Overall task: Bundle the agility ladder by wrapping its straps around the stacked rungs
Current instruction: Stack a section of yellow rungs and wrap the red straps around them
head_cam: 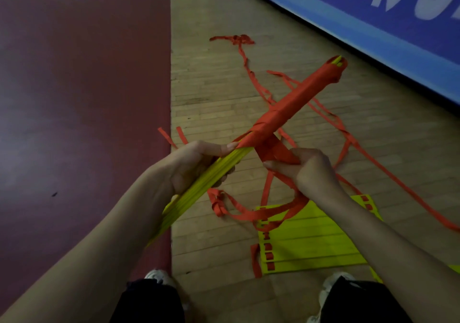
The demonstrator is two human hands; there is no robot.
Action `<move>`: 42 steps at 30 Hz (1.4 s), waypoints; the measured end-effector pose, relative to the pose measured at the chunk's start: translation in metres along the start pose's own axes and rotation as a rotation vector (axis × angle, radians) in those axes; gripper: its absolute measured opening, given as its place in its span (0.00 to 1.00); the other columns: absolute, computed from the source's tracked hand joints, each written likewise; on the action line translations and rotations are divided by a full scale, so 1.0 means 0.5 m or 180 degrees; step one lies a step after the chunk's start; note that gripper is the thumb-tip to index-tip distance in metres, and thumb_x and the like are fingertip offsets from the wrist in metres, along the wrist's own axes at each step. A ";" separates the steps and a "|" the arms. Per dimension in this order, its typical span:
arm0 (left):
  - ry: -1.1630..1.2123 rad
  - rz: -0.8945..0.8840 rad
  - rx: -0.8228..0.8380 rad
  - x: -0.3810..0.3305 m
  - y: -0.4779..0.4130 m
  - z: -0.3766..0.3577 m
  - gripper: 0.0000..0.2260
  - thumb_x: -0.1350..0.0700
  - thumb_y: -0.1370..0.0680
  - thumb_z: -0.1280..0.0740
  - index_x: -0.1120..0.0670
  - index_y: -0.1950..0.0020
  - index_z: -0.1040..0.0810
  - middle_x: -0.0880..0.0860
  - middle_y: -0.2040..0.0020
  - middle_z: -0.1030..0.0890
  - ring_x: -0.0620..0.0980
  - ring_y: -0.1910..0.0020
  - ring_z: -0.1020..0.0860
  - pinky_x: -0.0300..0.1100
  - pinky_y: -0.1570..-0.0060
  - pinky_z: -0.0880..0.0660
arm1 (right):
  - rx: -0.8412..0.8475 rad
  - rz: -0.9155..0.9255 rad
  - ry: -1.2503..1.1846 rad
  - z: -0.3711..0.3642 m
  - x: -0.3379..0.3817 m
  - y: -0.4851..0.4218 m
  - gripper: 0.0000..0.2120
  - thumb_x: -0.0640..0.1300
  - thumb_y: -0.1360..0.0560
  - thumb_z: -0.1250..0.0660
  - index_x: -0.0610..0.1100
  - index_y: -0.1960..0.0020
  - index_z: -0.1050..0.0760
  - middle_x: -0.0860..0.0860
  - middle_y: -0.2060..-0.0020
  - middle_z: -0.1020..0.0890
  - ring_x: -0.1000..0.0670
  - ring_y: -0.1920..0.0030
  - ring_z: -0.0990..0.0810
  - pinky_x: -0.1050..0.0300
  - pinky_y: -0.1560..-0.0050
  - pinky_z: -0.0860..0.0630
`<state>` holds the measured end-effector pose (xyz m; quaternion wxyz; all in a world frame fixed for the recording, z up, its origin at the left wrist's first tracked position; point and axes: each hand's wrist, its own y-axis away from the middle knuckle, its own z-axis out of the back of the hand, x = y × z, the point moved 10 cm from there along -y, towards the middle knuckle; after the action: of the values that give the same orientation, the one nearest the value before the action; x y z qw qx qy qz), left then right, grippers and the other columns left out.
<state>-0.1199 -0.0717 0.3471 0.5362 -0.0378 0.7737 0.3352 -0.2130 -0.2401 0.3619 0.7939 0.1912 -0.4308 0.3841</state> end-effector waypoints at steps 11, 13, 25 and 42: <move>0.0106 -0.0012 0.0026 -0.002 -0.001 0.001 0.10 0.51 0.33 0.30 0.58 0.59 0.19 0.54 0.63 0.23 0.47 0.70 0.26 0.36 0.71 0.27 | 0.0022 -0.0097 -0.0272 -0.032 -0.006 0.012 0.12 0.54 0.34 0.23 0.49 0.67 0.21 0.56 0.83 0.28 0.57 0.82 0.28 0.63 0.78 0.34; -0.0104 0.0043 -0.0331 0.000 -0.001 0.023 0.14 0.49 0.34 0.30 0.59 0.57 0.19 0.54 0.64 0.21 0.47 0.70 0.24 0.38 0.69 0.27 | -0.0137 0.0088 0.0014 -0.015 0.006 0.012 0.12 0.56 0.35 0.23 0.48 0.66 0.20 0.57 0.81 0.25 0.59 0.78 0.26 0.64 0.75 0.34; -0.2565 -0.1477 -0.1801 -0.065 0.009 -0.010 0.10 0.42 0.27 0.29 0.49 0.56 0.19 0.47 0.64 0.20 0.46 0.63 0.21 0.45 0.64 0.25 | -0.0245 0.0038 -0.0711 -0.022 0.017 0.021 0.23 0.58 0.30 0.28 0.39 0.70 0.26 0.54 0.81 0.30 0.55 0.78 0.30 0.53 0.71 0.30; -0.3295 -0.1293 -0.1278 -0.051 0.017 -0.077 0.18 0.40 0.27 0.30 0.51 0.45 0.25 0.49 0.49 0.20 0.50 0.51 0.20 0.49 0.52 0.22 | 0.0061 -0.1069 -0.1742 -0.051 -0.036 0.040 0.20 0.58 0.32 0.26 0.44 0.71 0.26 0.53 0.82 0.34 0.54 0.80 0.35 0.59 0.75 0.40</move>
<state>-0.1438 -0.0946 0.3808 0.8798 -0.1175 0.3101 0.3406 -0.2210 -0.2193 0.3324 0.6991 0.3633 -0.5871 0.1861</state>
